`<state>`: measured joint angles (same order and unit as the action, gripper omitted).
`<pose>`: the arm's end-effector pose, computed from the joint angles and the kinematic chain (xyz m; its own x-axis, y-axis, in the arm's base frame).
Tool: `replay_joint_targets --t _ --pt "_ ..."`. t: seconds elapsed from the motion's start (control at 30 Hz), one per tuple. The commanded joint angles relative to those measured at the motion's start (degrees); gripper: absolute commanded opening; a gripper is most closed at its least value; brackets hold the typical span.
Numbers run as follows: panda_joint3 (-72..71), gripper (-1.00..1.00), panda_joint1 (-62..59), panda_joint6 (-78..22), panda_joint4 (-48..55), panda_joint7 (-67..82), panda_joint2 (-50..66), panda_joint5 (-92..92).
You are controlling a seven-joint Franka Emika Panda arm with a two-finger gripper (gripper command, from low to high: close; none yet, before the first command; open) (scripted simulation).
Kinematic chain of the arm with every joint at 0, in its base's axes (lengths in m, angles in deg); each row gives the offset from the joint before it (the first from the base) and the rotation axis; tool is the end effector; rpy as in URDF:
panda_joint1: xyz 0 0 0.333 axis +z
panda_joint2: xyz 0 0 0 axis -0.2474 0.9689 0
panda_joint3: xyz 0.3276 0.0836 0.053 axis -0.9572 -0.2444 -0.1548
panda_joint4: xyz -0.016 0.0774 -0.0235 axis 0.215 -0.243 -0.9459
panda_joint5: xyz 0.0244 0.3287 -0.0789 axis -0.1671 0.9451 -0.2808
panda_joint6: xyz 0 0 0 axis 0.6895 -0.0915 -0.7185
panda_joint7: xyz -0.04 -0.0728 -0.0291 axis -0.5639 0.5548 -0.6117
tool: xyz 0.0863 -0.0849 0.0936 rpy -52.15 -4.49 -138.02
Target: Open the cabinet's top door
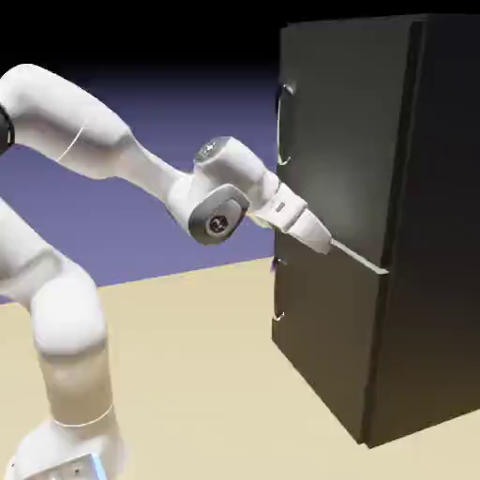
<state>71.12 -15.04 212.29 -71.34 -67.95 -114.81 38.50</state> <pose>0.3657 0.0015 0.5006 0.4931 -0.6777 0.5455 -0.4431 -0.7352 -0.5129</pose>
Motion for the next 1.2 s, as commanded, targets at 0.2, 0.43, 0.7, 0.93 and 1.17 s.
replay_joint_targets --t 0.2,0.43,0.7,0.93,1.17 --pt "-5.48 0.0 -3.66 1.3 3.23 12.77 -2.73 17.45" --pt "-10.95 0.0 -7.32 2.6 6.45 25.53 -5.45 34.89" --pt "-17.21 0.0 -11.5 4.09 10.14 40.12 -8.56 54.83" --pt "-22.68 0.0 -15.16 5.39 13.36 52.89 -11.29 72.28" --pt "-28.15 0.0 -18.82 6.7 16.58 65.65 -14.01 89.72"
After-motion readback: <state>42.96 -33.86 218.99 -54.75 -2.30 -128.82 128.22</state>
